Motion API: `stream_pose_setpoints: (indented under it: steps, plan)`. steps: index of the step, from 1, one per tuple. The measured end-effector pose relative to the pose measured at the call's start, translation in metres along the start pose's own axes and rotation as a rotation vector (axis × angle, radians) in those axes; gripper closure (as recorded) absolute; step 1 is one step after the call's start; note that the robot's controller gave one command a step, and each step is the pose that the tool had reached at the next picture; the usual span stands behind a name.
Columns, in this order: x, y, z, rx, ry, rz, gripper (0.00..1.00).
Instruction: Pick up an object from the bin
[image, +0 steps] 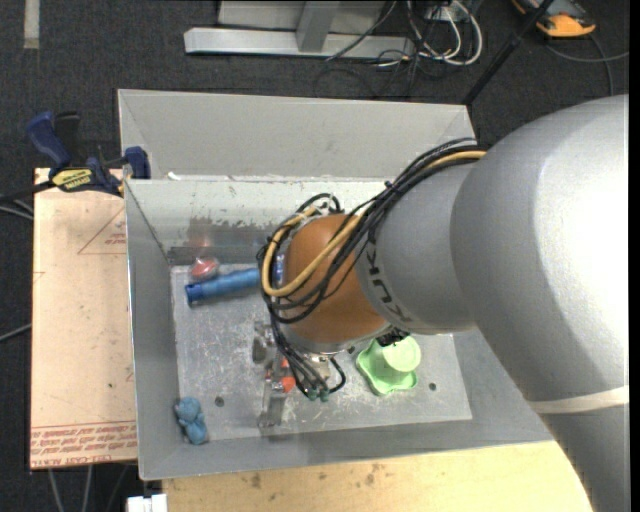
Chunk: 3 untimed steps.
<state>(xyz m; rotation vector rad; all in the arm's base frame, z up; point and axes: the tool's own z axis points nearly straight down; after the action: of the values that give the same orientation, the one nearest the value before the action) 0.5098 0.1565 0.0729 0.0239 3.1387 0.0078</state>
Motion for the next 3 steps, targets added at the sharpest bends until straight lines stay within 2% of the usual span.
stream_pose_setpoints:
  steps: [1, 2, 3]
  plan:
    - [-0.010, -0.105, -0.012, 0.008, 0.001, 0.156, 0.00]
    - [-0.138, -0.059, -0.043, 0.002, -0.008, 0.038, 0.00]
    - [-0.146, -0.001, -0.015, 0.001, -0.003, 0.030, 0.00]
